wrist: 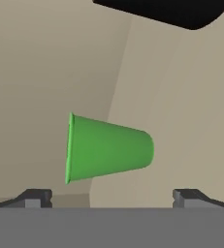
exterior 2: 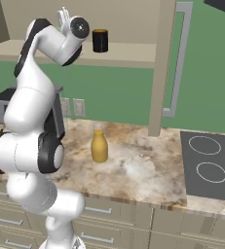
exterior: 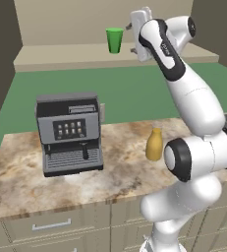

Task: There is a tray on the dining counter. Grab the cup, mug, and pitcher and place them on the tray. The pitcher may be placed next to the tray if it cannot fit the tray.

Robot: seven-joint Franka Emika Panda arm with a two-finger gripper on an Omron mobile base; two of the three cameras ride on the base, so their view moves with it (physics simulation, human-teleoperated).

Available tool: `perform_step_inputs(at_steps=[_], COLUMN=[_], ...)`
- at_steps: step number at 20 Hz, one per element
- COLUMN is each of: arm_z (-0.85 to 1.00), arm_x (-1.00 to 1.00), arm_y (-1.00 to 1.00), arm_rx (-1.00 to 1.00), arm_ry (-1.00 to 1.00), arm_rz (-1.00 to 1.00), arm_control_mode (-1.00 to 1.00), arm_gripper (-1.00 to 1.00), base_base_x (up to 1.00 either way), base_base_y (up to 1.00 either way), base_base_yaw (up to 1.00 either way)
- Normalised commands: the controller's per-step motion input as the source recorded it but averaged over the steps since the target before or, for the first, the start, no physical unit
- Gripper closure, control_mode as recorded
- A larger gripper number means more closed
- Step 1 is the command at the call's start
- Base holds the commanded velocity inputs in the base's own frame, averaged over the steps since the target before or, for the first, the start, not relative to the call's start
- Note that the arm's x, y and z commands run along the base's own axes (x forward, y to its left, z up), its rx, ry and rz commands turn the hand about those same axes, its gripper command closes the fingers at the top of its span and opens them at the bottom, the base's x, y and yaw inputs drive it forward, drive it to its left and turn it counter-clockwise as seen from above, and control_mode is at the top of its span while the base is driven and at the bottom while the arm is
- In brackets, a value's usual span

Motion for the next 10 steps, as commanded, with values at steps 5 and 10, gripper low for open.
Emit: perform_step_inputs(at_steps=[5,10], arm_z=[0.00,0.00], arm_x=[0.29,0.19], arm_y=[0.02,0.02], arm_rx=[0.00,0.00], arm_ry=[0.00,0.00], arm_rz=[0.00,0.00], arm_control_mode=[-1.00,-1.00], arm_gripper=[-1.00,-1.00], base_base_x=[0.00,0.00], base_base_y=[0.00,0.00], base_base_yaw=[0.00,0.00])
